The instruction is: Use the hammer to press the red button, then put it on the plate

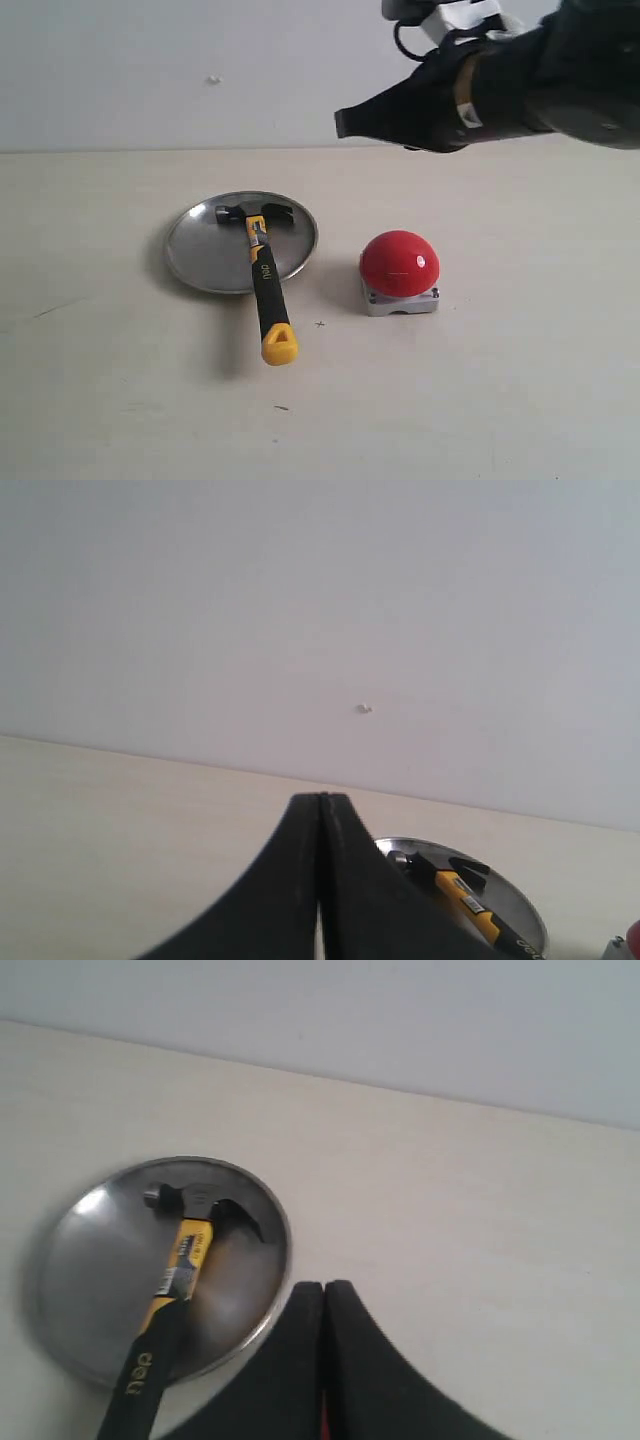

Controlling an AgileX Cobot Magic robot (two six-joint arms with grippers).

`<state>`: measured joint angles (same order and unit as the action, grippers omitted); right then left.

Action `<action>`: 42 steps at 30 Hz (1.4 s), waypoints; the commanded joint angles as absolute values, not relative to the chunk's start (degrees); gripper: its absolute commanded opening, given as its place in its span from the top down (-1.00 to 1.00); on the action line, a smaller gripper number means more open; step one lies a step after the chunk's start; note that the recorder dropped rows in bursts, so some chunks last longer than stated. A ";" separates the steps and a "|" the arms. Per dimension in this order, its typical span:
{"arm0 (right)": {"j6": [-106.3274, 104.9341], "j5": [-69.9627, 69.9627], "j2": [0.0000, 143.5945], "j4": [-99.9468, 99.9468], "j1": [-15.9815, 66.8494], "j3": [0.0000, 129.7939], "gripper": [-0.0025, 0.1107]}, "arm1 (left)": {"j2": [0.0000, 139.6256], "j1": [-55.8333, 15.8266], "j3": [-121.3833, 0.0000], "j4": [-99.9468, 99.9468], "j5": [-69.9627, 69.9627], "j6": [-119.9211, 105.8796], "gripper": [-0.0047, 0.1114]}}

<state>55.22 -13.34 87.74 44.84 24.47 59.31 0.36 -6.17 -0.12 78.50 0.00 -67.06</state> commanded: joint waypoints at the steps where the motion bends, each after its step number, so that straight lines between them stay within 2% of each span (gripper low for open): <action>1: 54.65 1.30 74.88 44.92 24.34 45.98 0.96 | 0.00 -6.28 0.00 78.69 0.00 -67.18 0.92; 7: 54.92 25.26 58.18 43.75 24.34 25.16 0.96 | 0.00 -6.28 0.00 78.69 0.00 -67.18 0.92; 16: 48.78 25.75 37.82 43.61 24.34 12.83 0.96 | 0.00 -6.28 0.00 78.69 0.00 -67.18 0.92; 25: 54.71 22.37 25.89 43.61 24.34 9.47 0.96 | 0.00 -6.28 0.00 78.69 0.00 -67.18 0.92; 42: 50.70 21.73 24.39 43.59 26.68 9.59 0.96 | 0.00 -6.28 0.00 78.69 0.00 -67.18 0.92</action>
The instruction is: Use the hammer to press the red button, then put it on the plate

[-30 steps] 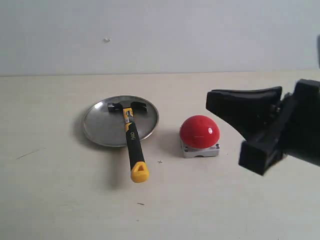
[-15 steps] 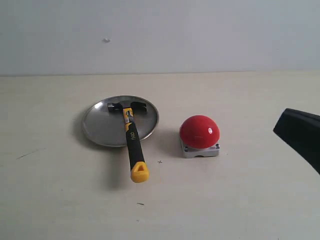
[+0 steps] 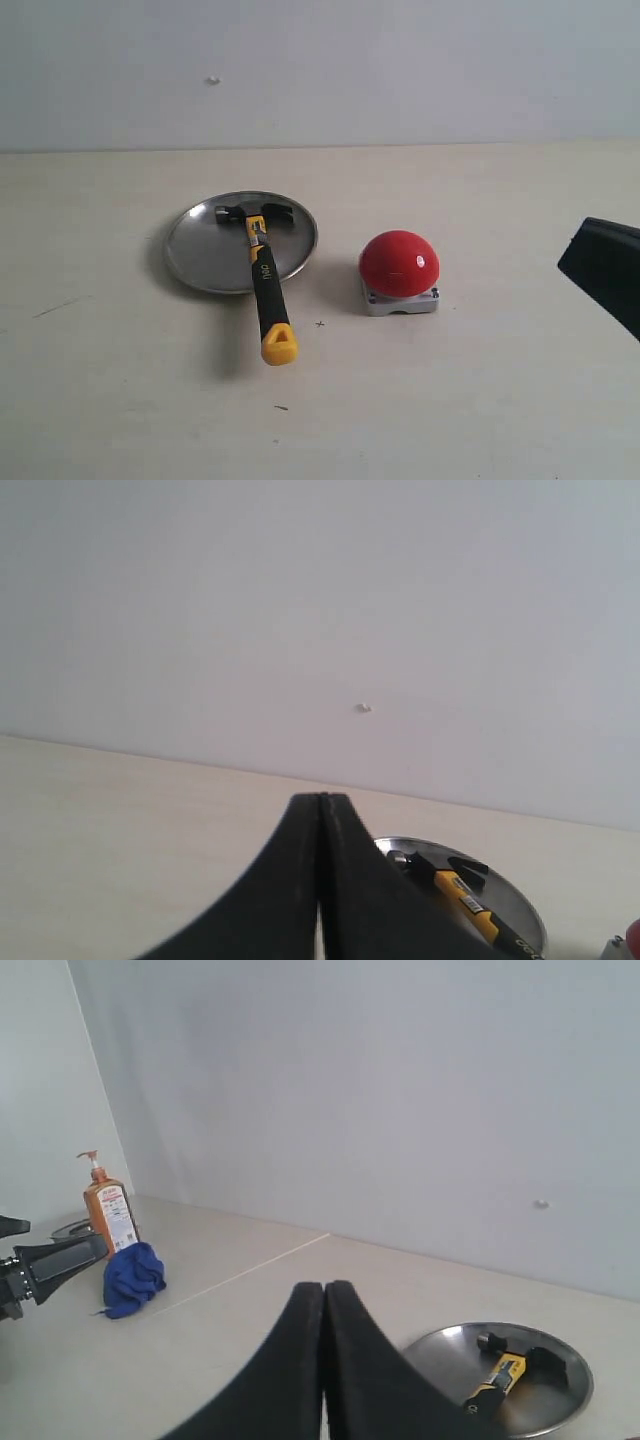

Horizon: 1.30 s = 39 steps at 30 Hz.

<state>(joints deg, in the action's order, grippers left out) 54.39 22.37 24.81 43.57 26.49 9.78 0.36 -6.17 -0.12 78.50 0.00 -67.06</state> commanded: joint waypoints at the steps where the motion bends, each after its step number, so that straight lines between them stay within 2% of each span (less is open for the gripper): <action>1: 47.80 20.74 24.38 43.70 26.68 9.59 0.96 | 0.00 -6.28 0.00 78.69 0.00 -67.18 0.92; 7: 48.35 0.62 24.13 43.47 26.68 9.59 0.96 | 0.00 -6.28 0.00 78.69 0.00 -67.18 0.92; 12: 49.58 -10.88 19.09 43.37 24.36 9.59 0.96 | 0.00 -6.28 0.00 78.69 0.00 -67.18 0.92; 18: 49.58 -12.24 9.55 43.37 15.80 9.48 0.96 | 0.00 -6.28 0.00 78.69 0.00 -67.18 0.92; 24: 49.34 -12.27 3.40 43.37 10.69 9.48 0.96 | 0.00 -6.28 0.00 78.69 0.00 -67.18 0.92; 39: 43.71 -24.27 0.14 39.06 10.59 8.36 0.96 | 0.00 -6.28 0.00 78.69 0.00 -67.18 0.92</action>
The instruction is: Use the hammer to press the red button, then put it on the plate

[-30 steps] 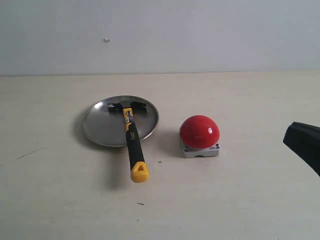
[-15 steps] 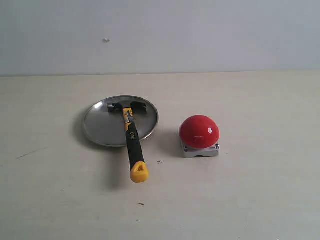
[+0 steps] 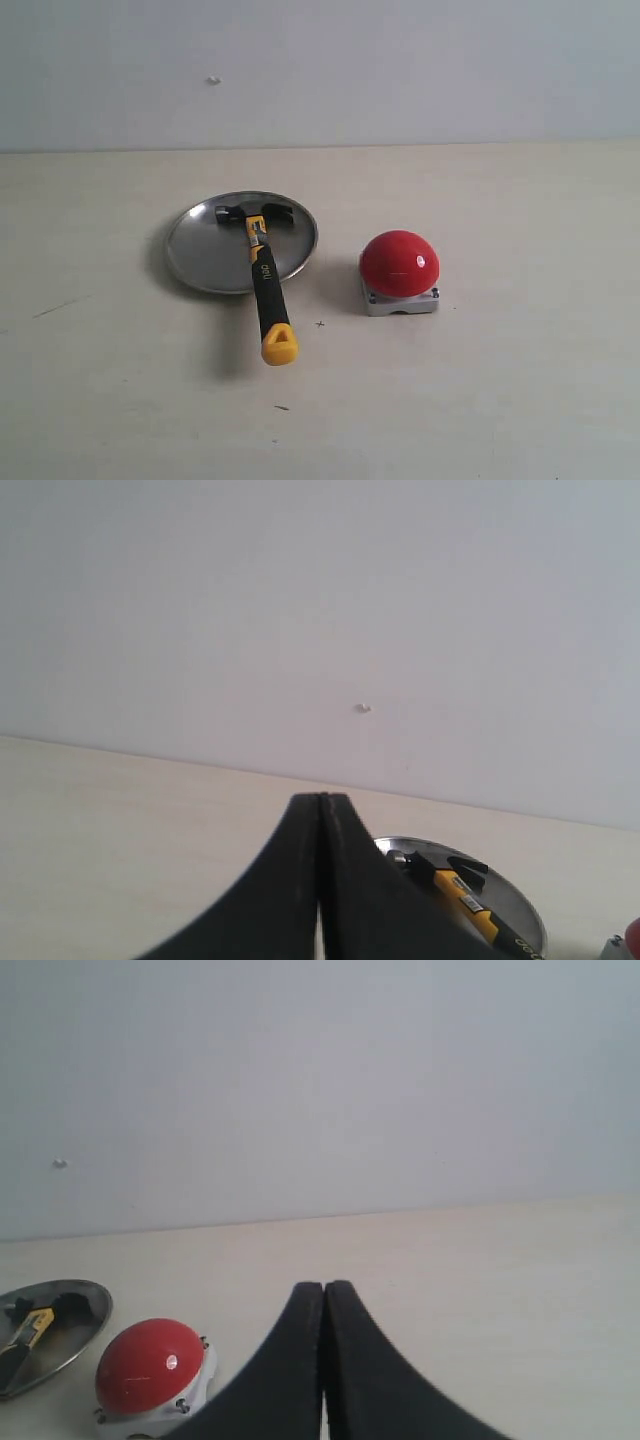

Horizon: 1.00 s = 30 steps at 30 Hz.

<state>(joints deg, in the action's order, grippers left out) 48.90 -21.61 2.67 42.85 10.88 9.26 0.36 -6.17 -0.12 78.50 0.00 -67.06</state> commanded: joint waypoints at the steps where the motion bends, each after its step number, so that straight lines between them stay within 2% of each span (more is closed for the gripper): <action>1: 40.24 -24.63 0.00 37.00 10.59 8.05 0.96 | 0.00 -6.28 0.00 78.69 0.00 -67.18 0.92; 14: 3.89 -16.58 0.00 7.09 10.50 2.95 0.96 | 0.00 -6.28 0.00 78.69 0.00 -67.18 0.92; 20: 2.87 -11.65 0.00 6.35 10.50 0.00 0.96 | 0.00 -6.28 0.00 78.69 0.00 -67.18 0.92; 30: 2.99 -12.30 0.00 5.81 10.50 0.00 0.96 | 0.00 -6.28 0.00 78.69 0.00 -67.18 0.92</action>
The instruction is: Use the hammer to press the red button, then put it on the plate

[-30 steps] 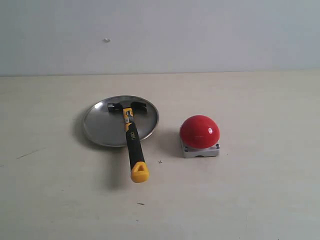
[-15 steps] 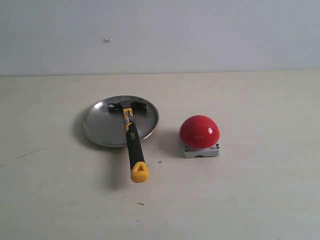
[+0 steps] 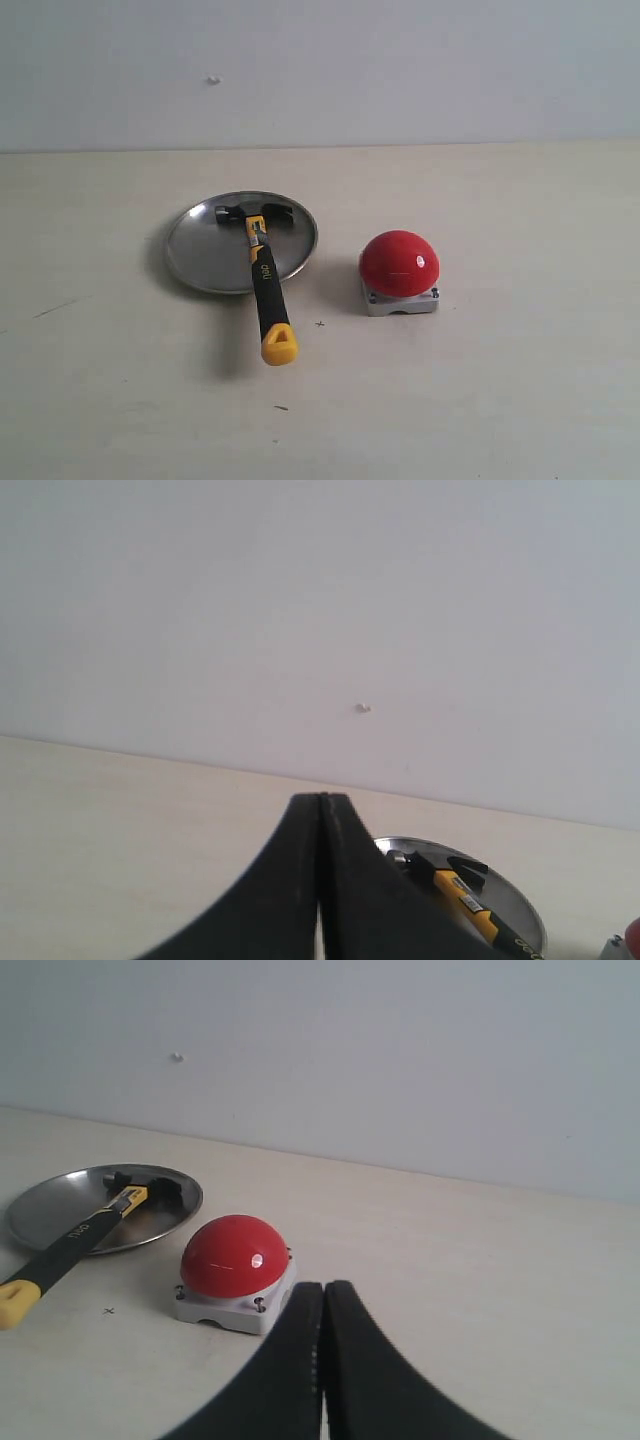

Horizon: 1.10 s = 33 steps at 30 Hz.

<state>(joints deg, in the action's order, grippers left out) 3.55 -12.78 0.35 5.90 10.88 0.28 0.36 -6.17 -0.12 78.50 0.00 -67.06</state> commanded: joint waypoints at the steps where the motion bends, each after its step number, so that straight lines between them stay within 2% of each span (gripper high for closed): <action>1: 2.99 -12.30 0.00 5.81 10.50 0.00 0.96 | 0.00 -6.28 0.00 78.69 0.00 -67.18 0.92; 33: 3.09 -12.33 0.00 2.37 10.50 0.00 0.96 | 0.00 -6.28 0.00 78.69 0.00 -67.18 0.92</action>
